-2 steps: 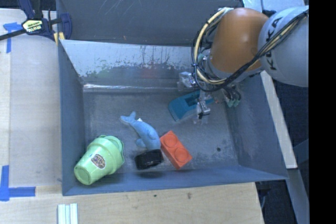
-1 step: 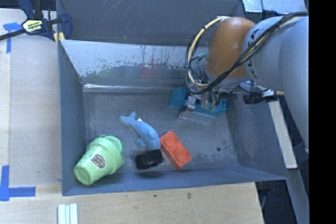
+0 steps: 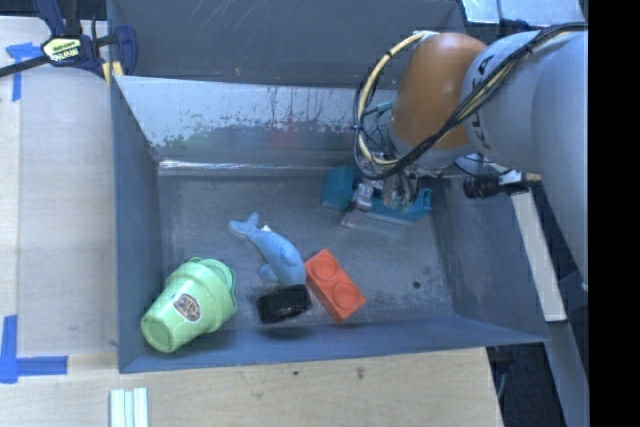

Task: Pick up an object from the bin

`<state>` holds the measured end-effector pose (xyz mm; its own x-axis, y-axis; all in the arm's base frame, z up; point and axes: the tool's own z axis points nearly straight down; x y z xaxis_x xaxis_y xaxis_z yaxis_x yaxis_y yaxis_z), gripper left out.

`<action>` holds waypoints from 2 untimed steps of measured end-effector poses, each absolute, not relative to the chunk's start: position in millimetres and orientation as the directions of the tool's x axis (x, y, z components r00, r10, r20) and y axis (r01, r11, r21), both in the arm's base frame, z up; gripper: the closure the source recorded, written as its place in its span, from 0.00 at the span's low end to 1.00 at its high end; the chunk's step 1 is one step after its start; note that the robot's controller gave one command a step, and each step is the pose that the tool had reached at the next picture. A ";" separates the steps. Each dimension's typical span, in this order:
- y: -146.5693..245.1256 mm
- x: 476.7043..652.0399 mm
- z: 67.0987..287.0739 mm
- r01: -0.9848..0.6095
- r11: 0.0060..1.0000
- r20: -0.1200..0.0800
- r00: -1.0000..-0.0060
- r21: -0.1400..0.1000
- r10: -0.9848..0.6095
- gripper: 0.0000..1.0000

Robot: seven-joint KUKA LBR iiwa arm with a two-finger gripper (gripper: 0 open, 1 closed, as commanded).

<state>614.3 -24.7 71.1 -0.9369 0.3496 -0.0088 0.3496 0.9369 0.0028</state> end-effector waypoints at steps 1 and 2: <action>-27.4 613.1 108.4 0.355 0.935 0.003 -0.935 -0.001 0.355 1.00; -28.9 617.1 159.6 0.353 0.936 -0.008 -0.936 0.002 0.353 1.00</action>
Offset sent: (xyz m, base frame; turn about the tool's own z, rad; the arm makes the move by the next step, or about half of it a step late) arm 0.0069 -0.0085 0.0319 -0.0190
